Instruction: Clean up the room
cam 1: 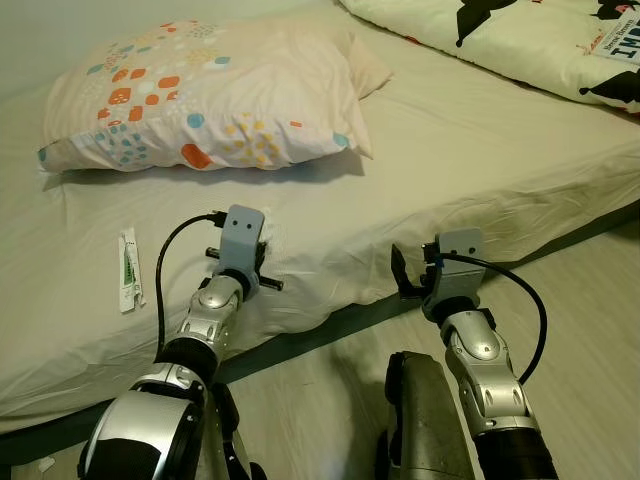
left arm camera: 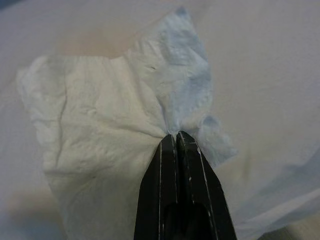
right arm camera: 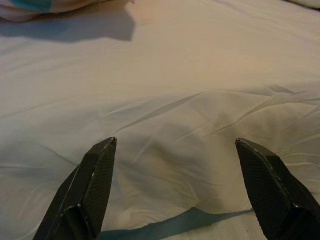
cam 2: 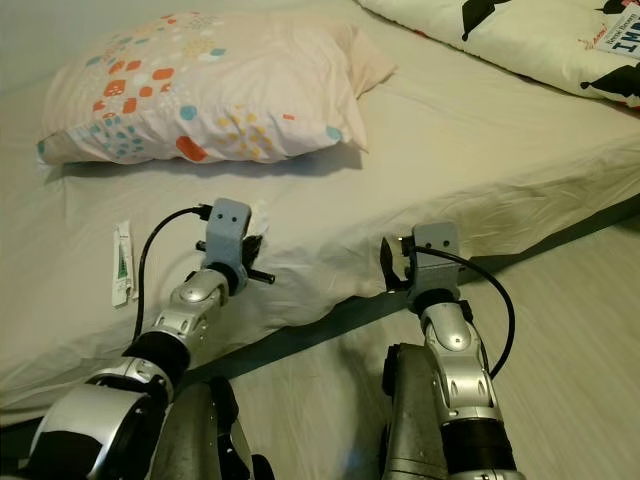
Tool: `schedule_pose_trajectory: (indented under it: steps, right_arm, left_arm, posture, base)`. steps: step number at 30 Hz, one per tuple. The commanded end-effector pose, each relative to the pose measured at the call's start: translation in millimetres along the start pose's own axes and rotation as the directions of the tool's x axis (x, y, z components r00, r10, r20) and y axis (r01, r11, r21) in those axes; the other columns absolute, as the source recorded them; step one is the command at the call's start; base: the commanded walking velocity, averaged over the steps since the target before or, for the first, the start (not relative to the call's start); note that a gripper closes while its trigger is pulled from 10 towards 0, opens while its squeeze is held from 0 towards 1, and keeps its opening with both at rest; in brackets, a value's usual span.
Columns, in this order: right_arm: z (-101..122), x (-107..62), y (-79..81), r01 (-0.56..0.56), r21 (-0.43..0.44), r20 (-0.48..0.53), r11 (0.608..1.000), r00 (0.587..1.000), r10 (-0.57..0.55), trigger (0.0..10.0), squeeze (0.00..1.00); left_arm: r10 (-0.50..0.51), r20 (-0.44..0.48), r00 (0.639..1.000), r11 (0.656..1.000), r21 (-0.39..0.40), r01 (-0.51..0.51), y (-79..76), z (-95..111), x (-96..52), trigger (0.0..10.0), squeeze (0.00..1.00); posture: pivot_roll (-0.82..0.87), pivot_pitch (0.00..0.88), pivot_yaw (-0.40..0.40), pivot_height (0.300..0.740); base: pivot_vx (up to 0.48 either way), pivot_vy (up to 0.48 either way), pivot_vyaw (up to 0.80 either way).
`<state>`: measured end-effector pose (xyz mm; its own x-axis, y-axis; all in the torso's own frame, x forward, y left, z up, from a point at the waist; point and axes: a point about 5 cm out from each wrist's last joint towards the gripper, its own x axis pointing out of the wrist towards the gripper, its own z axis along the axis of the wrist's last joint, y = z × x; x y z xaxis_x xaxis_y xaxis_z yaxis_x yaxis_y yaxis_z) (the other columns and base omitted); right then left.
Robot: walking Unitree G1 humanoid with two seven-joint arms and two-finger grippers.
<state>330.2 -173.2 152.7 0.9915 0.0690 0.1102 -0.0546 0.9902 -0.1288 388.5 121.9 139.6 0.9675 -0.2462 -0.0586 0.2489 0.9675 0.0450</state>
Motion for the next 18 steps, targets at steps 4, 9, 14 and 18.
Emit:
schedule_pose_trajectory:
  steps: [4, 9, 14, 18]
  right_arm:
    - [-2, 2.3, 6.7, -0.003, 0.057, -0.011, 0.998, 1.000, 0.004, 10.0, 0.00]
    - [-1, 4.8, 15.4, -0.023, 0.081, -0.006, 0.996, 1.000, 0.023, 10.0, 0.00]
    - [-2, 5.5, 23.8, -0.052, 0.088, -0.004, 0.995, 0.999, 0.053, 10.0, 0.00]
    - [-4, 5.6, 34.7, -0.120, 0.076, 0.003, 0.990, 0.993, 0.120, 10.0, 0.00]
  left_arm:
    - [0.002, 0.036, 0.999, 0.992, -0.124, 0.002, 18.7, -2, -7.1, 0.0, 0.00]
    - [-0.001, 0.147, 0.989, 0.987, -0.160, 0.025, 29.3, 11, -16.3, 0.0, 0.00]
    - [0.046, 0.208, 0.977, 0.984, -0.177, -0.009, 40.4, 16, -30.6, 0.0, 0.00]
    - [0.211, 0.217, 0.953, 0.965, -0.204, -0.167, 60.4, 15, -58.9, 0.0, 0.00]
  posture:
    - [-0.08, 0.333, 0.080, 0.527]
    - [-0.07, 0.310, 0.060, 0.527]
    - [-0.05, 0.257, 0.025, 0.527]
    - [-0.01, 0.185, -0.033, 0.527]
  base:
    - [0.000, 0.000, 0.00]
    - [0.000, 0.000, 0.00]
    - [0.000, 0.000, 0.00]
    - [0.000, 0.000, 0.00]
